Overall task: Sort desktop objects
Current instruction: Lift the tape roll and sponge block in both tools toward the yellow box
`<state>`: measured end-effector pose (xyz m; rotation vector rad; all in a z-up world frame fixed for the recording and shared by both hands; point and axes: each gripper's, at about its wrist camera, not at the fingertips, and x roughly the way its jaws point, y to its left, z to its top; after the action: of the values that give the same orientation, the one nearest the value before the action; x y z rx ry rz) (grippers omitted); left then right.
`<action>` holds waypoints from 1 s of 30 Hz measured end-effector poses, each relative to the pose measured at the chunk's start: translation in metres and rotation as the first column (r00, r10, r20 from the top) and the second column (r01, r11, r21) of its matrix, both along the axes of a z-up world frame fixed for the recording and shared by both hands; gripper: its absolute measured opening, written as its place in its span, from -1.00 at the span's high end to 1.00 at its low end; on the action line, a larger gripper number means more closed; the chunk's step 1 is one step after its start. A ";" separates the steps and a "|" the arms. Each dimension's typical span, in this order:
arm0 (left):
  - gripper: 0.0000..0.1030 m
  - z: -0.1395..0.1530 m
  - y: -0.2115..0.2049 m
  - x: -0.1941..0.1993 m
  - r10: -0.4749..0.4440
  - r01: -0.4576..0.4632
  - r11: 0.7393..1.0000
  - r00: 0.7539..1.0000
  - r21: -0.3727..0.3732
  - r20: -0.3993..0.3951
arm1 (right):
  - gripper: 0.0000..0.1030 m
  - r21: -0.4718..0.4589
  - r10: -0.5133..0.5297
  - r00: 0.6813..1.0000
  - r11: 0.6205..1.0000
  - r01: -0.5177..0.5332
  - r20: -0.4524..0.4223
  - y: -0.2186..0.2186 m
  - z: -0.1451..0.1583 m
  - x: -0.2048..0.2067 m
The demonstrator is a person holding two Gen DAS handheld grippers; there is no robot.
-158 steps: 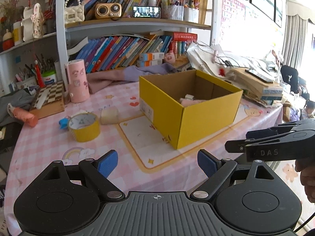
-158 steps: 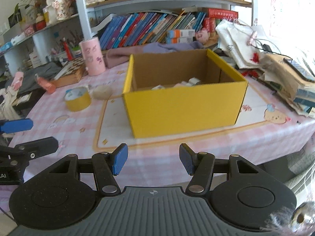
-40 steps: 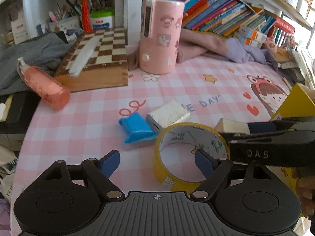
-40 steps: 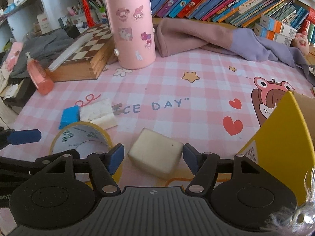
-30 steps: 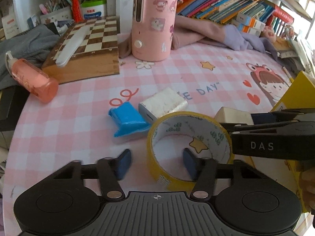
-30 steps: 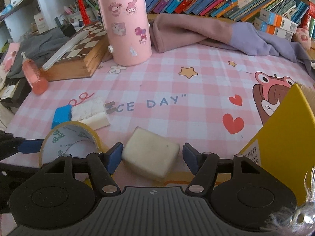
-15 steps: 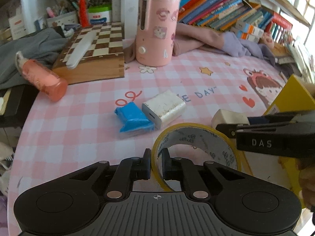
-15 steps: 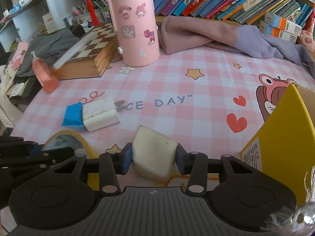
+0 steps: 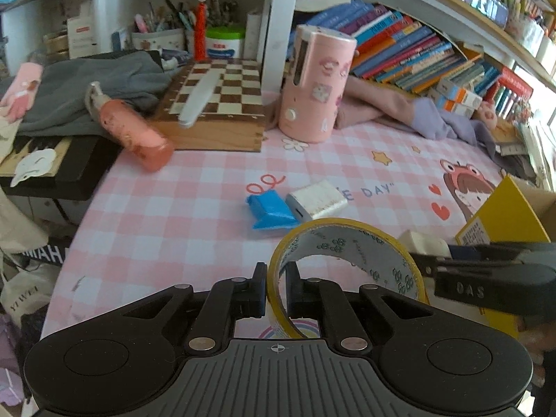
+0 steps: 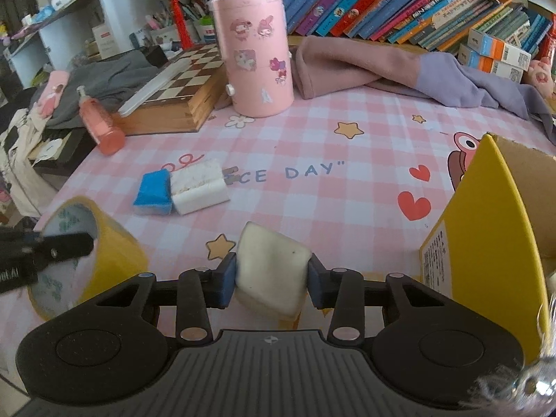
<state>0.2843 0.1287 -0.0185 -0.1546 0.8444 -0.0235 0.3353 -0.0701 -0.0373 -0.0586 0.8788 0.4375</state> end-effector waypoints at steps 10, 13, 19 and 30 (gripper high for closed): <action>0.83 0.005 -0.002 -0.007 0.005 -0.005 1.000 1.000 -0.011 0.020 | 0.28 -0.042 0.057 0.998 0.998 -0.057 0.000 0.003 -0.002 -0.019; 0.83 0.007 -0.002 -0.010 0.009 -0.009 1.000 1.000 -0.010 0.020 | 0.27 -0.063 0.059 0.998 0.996 -0.060 -0.015 0.005 -0.009 -0.019; 0.83 0.009 -0.002 -0.017 0.015 -0.015 1.000 1.000 -0.002 0.018 | 0.07 -0.077 0.062 0.998 0.995 -0.063 -0.013 0.008 -0.019 -0.018; 0.83 0.024 -0.003 -0.032 -0.001 0.003 1.000 0.997 -0.026 0.071 | 0.29 -0.035 0.055 0.998 0.998 -0.055 0.002 -0.002 -0.009 -0.025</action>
<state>0.2519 0.1259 0.0054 -0.1767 0.7733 -0.0418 0.3104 -0.0717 -0.0461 -0.1157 0.8836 0.4736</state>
